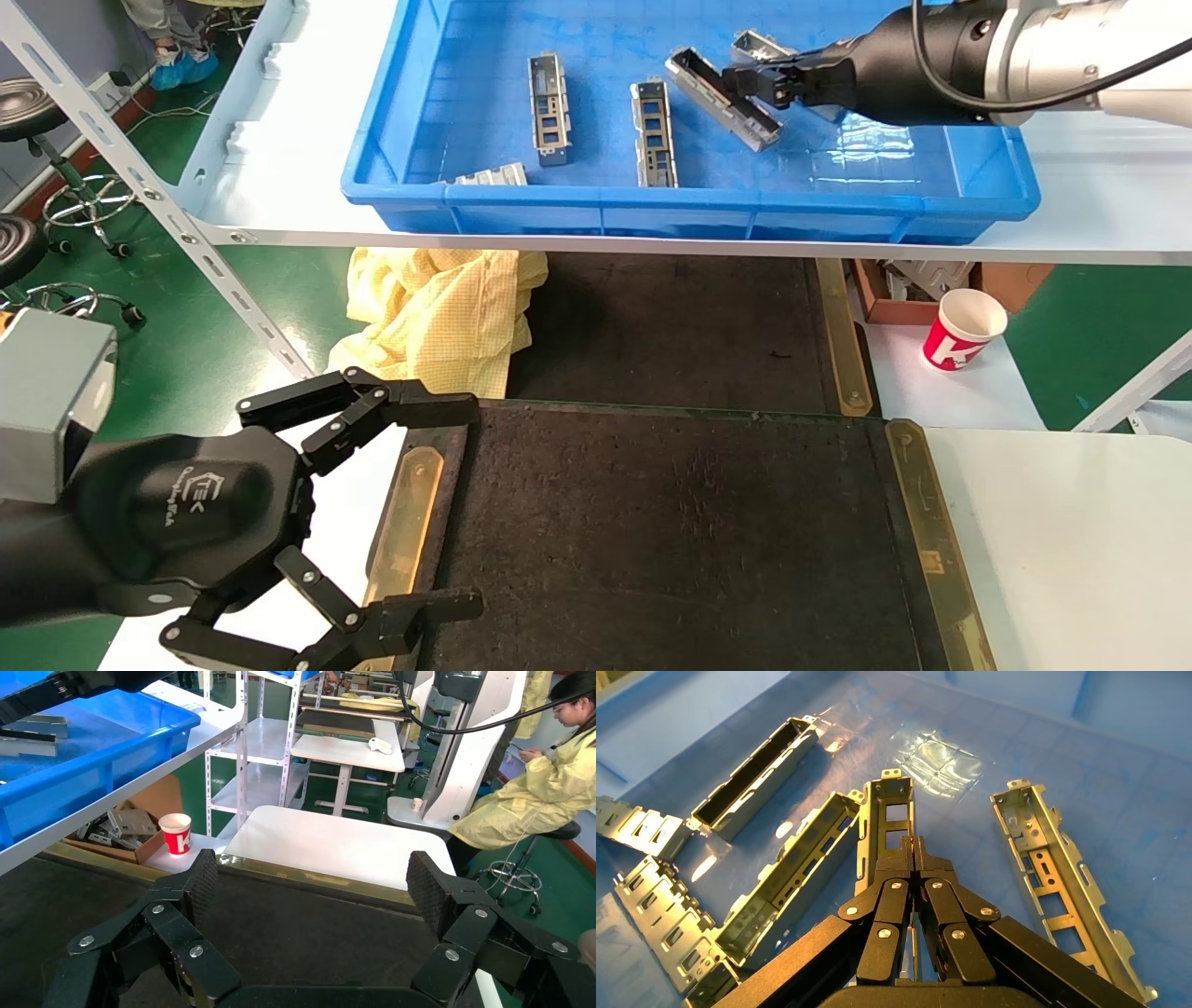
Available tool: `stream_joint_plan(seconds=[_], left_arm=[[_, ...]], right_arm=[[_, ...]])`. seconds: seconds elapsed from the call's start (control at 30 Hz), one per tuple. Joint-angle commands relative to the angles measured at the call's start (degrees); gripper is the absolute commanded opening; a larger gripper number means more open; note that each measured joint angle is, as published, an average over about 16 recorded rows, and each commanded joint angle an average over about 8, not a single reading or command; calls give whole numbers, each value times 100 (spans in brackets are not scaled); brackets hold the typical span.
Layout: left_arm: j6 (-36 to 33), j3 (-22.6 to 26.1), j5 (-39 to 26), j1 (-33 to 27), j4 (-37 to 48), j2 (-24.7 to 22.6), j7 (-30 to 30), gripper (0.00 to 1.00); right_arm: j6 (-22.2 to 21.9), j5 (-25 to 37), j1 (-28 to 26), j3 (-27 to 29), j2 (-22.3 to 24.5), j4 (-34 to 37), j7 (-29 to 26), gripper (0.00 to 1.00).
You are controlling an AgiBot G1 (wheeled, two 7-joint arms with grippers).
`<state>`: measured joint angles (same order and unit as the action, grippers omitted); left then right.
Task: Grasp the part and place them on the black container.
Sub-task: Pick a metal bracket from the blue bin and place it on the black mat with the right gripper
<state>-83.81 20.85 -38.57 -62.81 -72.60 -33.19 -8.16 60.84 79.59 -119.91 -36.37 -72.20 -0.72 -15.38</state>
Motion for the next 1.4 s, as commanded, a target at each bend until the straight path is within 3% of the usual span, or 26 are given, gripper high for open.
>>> stream_joint_plan(seconds=[0.03,0.53,1.03,1.4], left_arm=[[0,0,0,0,0,0,0,100],[0,1,1,0,0,0,1,100],[1,2,1,-1,0,1,1,100],[1,3,2,-1,0,1,1,100]], right_arm=[[12,-12,-19,8,10,-9,18,0],[685,-106,-375,71,253,-103,131,0],[2922,-79,-593,0,710,-319,428,0],[3126,-352,-138,-239,955,-1082,447,0]])
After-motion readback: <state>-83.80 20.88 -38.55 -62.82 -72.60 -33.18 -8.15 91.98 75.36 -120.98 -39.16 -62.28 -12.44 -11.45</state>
